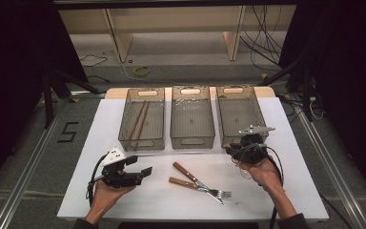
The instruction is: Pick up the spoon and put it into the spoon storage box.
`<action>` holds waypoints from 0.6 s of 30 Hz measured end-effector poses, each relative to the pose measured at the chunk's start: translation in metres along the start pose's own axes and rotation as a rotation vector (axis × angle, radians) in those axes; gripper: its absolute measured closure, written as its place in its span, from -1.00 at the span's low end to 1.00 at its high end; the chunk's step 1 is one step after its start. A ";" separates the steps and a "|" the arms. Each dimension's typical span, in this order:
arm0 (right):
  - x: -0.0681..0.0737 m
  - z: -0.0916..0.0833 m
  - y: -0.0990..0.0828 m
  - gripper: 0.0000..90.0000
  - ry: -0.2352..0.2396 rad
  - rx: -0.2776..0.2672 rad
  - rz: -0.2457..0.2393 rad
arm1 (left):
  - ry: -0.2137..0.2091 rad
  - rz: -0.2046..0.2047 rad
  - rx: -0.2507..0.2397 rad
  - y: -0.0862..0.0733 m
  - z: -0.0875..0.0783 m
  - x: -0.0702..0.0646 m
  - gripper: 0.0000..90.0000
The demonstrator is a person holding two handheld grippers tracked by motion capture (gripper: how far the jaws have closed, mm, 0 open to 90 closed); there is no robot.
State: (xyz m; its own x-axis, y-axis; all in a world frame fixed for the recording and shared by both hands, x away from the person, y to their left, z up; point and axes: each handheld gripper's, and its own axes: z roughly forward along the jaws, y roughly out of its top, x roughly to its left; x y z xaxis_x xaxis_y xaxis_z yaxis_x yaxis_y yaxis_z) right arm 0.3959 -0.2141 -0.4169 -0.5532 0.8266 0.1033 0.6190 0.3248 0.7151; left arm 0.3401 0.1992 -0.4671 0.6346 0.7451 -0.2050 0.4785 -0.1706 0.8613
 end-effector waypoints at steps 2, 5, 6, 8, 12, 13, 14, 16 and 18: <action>0.000 0.001 0.006 0.66 0.003 -0.002 -0.004 | -0.003 0.002 -0.003 0.000 0.000 0.000 -0.52; 0.001 0.003 0.014 0.66 0.001 -0.015 -0.014 | -0.006 0.007 -0.005 -0.001 0.000 0.000 -0.52; 0.001 0.004 0.018 0.66 0.001 -0.018 -0.015 | -0.009 0.010 -0.003 -0.001 0.001 0.000 -0.52; 0.001 0.006 0.023 0.66 0.002 -0.025 -0.019 | -0.010 0.007 -0.001 -0.002 0.001 -0.001 -0.52; 0.002 0.009 0.034 0.66 0.008 -0.036 -0.020 | -0.010 0.008 -0.004 -0.001 0.000 0.000 -0.52; 0.003 0.009 0.037 0.66 0.008 -0.037 -0.023 | -0.009 0.009 -0.004 -0.002 0.000 0.000 -0.52; 0.003 0.010 0.040 0.66 0.009 -0.038 -0.026 | -0.009 0.008 -0.003 -0.002 0.000 0.000 -0.52; 0.004 0.012 0.045 0.66 0.009 -0.039 -0.032 | -0.011 0.009 0.000 -0.002 0.000 0.000 -0.52; 0.005 0.014 0.050 0.66 0.011 -0.041 -0.035 | -0.014 0.012 0.003 -0.002 0.001 0.000 -0.52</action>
State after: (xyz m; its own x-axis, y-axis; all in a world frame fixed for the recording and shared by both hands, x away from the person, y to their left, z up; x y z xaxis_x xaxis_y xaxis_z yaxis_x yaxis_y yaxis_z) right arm 0.4319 -0.1873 -0.3909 -0.5803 0.8100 0.0846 0.5757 0.3345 0.7461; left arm 0.3395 0.1990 -0.4689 0.6487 0.7339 -0.2015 0.4730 -0.1813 0.8622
